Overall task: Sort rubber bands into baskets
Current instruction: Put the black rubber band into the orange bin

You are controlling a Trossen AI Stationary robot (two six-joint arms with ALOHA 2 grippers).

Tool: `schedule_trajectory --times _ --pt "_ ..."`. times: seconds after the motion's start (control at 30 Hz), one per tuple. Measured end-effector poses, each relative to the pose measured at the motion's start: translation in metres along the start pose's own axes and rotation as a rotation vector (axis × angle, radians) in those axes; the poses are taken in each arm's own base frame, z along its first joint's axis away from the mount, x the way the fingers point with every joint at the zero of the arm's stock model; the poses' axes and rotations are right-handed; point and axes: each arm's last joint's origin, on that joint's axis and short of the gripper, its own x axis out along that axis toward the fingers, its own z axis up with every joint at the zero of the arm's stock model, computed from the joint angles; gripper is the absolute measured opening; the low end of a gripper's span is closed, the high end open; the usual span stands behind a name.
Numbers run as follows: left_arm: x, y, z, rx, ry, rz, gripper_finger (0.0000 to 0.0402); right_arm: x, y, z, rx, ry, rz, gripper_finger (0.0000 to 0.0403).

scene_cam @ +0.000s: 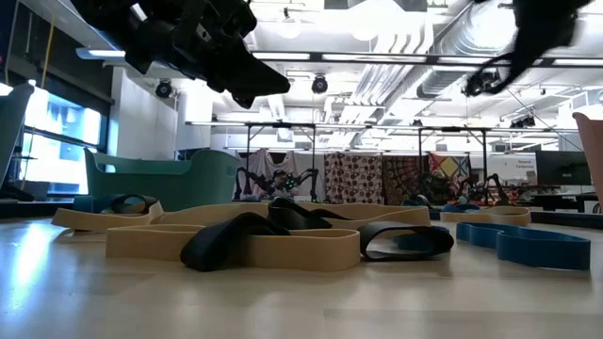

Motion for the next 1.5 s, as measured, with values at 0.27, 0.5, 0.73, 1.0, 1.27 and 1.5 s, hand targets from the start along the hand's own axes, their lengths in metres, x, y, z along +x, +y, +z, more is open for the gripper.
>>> schedule_trajectory --times 0.27,0.5,0.73,1.0,1.27,1.5 --pt "0.000 0.000 0.000 0.000 0.000 0.000 0.0039 -0.012 0.014 -0.071 0.263 0.120 0.039 0.0001" --pt "0.000 0.000 0.000 0.000 0.001 0.012 0.0039 0.020 -0.008 -0.114 0.447 0.296 -0.149 0.0001" --pt "0.000 0.000 0.000 -0.009 0.001 0.015 0.0039 0.053 -0.023 -0.134 0.479 0.467 -0.197 0.0001" --pt "0.000 0.001 0.000 -0.009 0.002 0.032 0.0039 0.042 -0.015 -0.129 0.448 0.486 -0.171 0.0075" --pt "0.000 0.002 0.000 0.000 0.004 0.058 0.0039 0.001 -0.002 -0.107 0.404 0.351 -0.149 0.0161" --pt "0.000 0.004 -0.001 -0.007 0.005 0.065 0.0033 -0.035 0.002 -0.079 0.311 0.017 -0.091 0.0171"
